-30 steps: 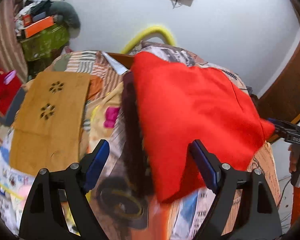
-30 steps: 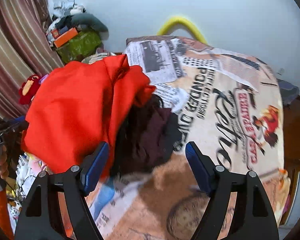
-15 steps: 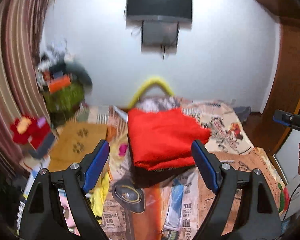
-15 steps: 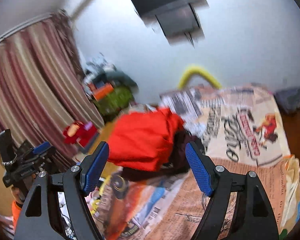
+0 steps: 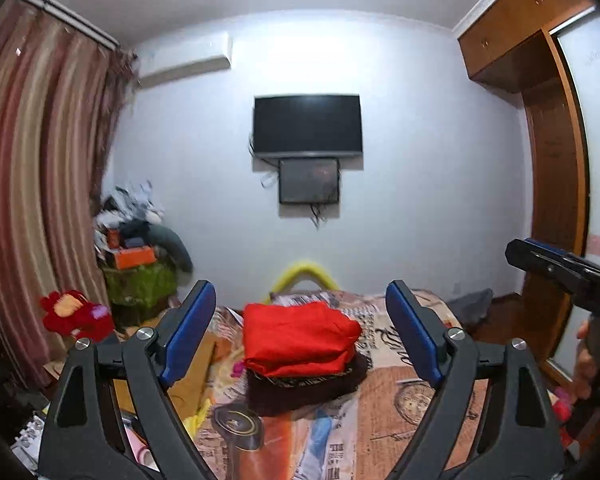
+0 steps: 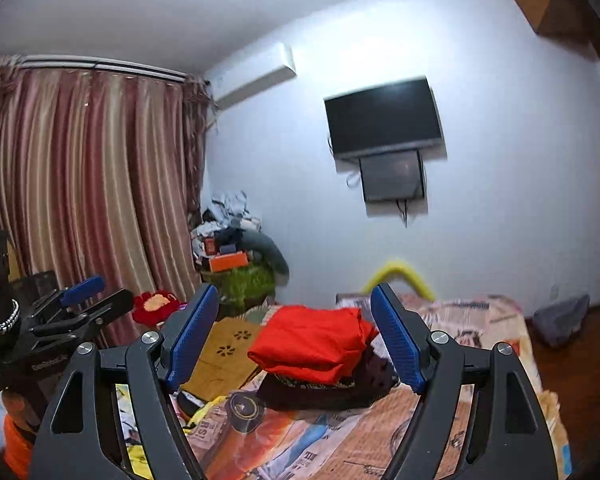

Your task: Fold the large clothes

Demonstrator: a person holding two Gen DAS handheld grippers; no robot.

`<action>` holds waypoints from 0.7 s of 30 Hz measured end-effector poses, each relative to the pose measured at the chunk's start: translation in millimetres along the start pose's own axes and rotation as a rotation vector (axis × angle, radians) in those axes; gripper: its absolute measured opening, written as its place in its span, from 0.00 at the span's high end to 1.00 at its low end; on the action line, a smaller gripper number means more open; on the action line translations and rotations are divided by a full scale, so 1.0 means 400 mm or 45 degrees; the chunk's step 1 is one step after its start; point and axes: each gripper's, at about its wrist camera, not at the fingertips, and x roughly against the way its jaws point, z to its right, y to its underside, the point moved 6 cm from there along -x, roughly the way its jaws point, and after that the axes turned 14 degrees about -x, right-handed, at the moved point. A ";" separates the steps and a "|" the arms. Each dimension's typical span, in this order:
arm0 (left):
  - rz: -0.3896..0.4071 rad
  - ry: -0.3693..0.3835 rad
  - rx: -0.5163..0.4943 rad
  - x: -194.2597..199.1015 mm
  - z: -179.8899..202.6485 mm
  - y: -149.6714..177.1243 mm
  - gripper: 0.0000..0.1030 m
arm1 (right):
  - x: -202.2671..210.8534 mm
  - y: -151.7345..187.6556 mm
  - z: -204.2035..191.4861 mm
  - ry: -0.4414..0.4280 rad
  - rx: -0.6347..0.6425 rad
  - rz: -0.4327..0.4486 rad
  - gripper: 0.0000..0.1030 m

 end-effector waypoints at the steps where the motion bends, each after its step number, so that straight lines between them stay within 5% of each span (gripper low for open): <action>1: 0.012 -0.016 -0.002 0.009 0.003 0.004 0.11 | 0.002 0.008 -0.008 0.012 0.025 0.019 0.27; 4: 0.038 -0.054 0.015 0.039 0.009 0.018 0.01 | 0.005 0.025 -0.023 0.032 0.079 0.042 0.19; 7: 0.049 -0.066 0.022 0.059 0.017 0.029 0.01 | -0.005 0.036 -0.028 0.040 0.088 0.049 0.13; 9: 0.044 -0.071 0.045 0.058 0.012 0.034 0.01 | -0.009 0.037 -0.026 0.072 0.091 0.059 0.00; 21: 0.016 -0.080 0.038 0.043 0.020 0.071 0.01 | 0.014 0.053 -0.026 0.108 0.122 0.069 0.00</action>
